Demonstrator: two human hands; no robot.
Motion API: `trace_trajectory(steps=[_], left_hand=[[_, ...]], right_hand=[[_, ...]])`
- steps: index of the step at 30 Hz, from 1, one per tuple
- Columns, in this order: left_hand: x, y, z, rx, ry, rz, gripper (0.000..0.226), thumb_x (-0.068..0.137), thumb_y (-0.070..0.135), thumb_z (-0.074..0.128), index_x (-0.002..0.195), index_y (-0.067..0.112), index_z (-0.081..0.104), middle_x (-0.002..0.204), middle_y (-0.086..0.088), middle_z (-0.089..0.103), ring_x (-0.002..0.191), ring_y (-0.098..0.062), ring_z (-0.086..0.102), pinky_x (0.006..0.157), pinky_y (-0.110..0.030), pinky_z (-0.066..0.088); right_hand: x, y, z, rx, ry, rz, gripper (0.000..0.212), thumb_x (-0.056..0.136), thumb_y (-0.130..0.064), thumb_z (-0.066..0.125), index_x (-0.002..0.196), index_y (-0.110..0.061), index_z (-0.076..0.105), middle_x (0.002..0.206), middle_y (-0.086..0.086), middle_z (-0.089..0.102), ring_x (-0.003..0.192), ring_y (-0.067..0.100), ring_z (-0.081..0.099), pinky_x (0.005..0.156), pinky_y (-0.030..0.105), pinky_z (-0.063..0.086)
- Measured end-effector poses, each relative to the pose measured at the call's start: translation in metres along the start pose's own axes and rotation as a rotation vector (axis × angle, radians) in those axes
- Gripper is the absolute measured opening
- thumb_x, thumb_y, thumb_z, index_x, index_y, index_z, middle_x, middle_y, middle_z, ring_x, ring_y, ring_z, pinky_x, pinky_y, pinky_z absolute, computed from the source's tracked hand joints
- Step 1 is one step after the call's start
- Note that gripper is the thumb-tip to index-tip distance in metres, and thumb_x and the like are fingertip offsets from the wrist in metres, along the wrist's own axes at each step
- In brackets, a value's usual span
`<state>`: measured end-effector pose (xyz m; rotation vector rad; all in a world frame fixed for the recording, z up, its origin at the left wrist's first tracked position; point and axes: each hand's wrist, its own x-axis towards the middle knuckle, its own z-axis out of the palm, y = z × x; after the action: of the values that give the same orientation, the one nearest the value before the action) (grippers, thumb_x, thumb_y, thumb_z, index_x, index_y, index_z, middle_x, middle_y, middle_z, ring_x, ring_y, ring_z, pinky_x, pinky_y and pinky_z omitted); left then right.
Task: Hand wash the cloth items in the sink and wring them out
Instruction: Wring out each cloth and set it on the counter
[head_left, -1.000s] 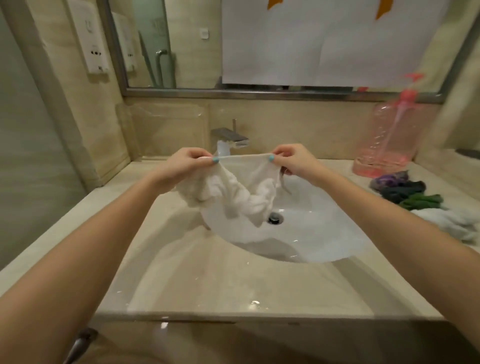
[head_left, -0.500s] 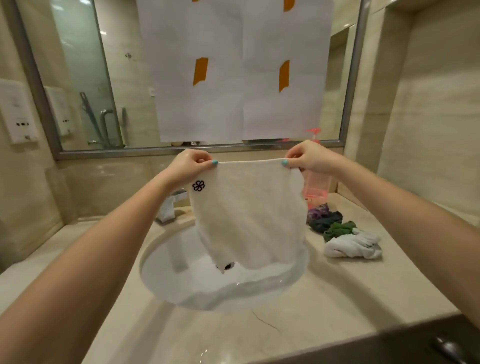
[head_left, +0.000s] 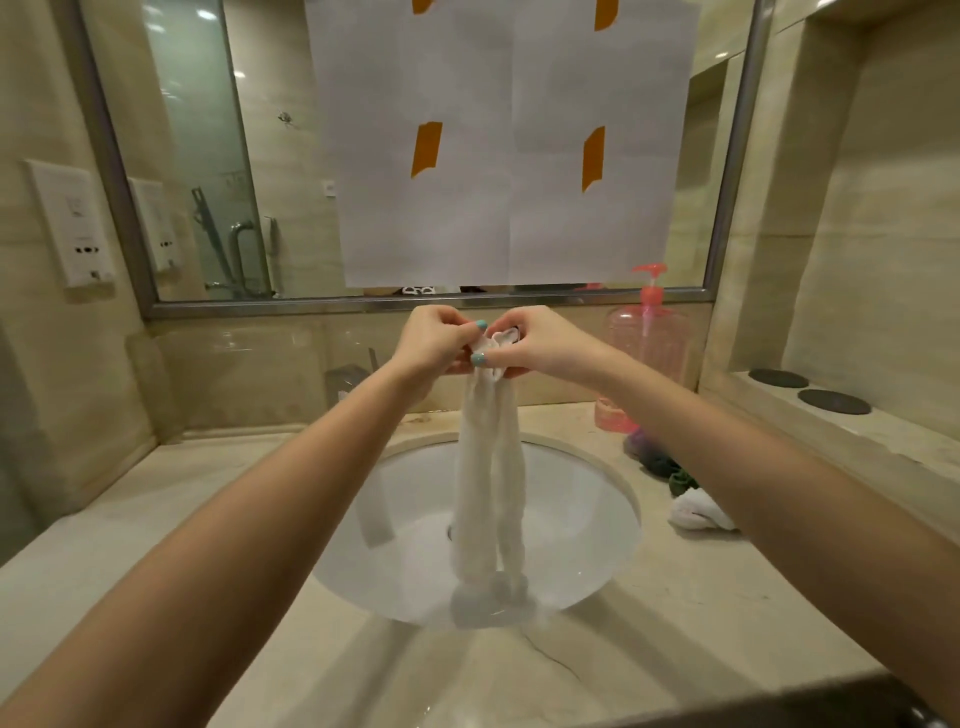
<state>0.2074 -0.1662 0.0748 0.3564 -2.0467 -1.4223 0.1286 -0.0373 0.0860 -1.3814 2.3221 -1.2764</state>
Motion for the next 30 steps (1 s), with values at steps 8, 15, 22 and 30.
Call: trace_trajectory(steps=[8,15,22,30], left_hand=[[-0.008,-0.015,-0.008,0.106,-0.096,0.119,0.014,0.093,0.021,0.065,0.082,0.013,0.066,0.079,-0.001,0.066,0.078,-0.012,0.064,0.063,-0.02,0.052],[-0.027,-0.067,-0.008,0.028,-0.495,0.033,0.081,0.081,0.042,0.074,0.146,0.029,0.026,0.137,0.003,0.049,0.119,-0.011,0.054,0.099,-0.031,0.048],[-0.038,-0.1,0.028,-0.148,-0.349,0.008,0.055,0.069,0.027,0.078,0.119,0.024,0.053,0.106,-0.003,0.064,0.098,-0.02,0.063,0.092,-0.043,0.055],[-0.047,-0.128,0.003,-0.193,-0.419,-0.13,0.039,0.076,0.013,0.077,0.112,0.018,0.063,0.103,-0.006,0.067,0.08,-0.013,0.065,0.072,-0.026,0.056]], right_hand=[[0.007,0.008,0.018,-0.178,0.026,0.009,0.016,0.089,-0.02,0.068,0.099,-0.009,0.064,0.086,0.004,0.063,0.073,0.013,0.066,0.055,0.016,0.053],[0.009,0.01,0.005,0.177,0.004,-0.026,0.021,0.092,-0.013,0.064,0.106,0.002,0.063,0.09,0.013,0.065,0.08,0.021,0.065,0.071,0.027,0.058],[0.011,0.017,0.002,0.502,0.088,-0.075,0.006,0.095,-0.01,0.059,0.098,-0.006,0.059,0.086,0.006,0.06,0.077,0.015,0.062,0.072,0.028,0.055],[-0.052,0.129,-0.005,0.565,0.23,0.22,0.027,0.095,-0.004,0.056,0.119,0.008,0.054,0.1,0.014,0.063,0.088,0.023,0.066,0.078,0.029,0.059]])
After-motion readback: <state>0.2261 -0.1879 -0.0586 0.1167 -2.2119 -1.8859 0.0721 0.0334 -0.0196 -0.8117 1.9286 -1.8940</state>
